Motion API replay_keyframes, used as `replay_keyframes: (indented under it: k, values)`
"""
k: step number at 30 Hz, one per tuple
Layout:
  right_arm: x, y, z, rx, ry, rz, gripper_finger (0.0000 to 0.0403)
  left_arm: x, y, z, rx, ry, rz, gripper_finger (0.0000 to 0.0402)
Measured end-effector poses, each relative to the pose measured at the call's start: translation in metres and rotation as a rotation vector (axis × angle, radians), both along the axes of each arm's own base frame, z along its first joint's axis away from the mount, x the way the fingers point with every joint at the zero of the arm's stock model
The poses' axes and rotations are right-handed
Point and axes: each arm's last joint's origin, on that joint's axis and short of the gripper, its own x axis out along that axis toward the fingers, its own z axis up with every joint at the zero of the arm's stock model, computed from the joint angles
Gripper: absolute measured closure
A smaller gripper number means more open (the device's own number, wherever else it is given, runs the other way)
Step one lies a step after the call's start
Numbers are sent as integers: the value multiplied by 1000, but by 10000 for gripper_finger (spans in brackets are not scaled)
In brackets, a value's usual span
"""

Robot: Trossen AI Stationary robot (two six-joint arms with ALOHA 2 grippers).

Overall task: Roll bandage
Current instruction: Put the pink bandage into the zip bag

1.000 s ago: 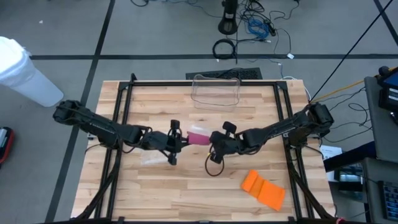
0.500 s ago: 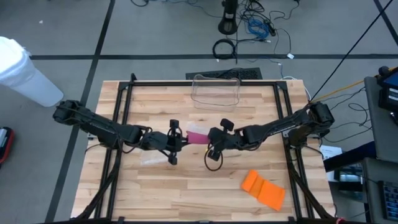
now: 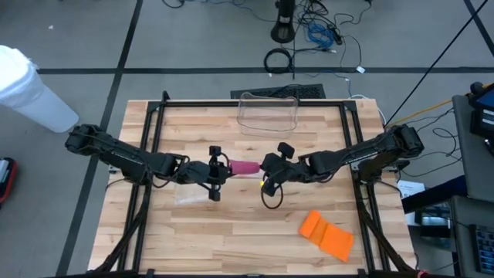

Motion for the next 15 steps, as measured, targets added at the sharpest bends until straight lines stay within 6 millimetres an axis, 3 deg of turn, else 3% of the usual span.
replay_keyframes:
  k: [9, 15]
  values:
    - [-4, -1, -2, -33, 55, 4, 402, -1, 2, -2, 46, 22, 45, 375]
    - [-14, 21, -32, -31, 238, 26, 400, -2, 3, -4, 75, 34, 84, 375]
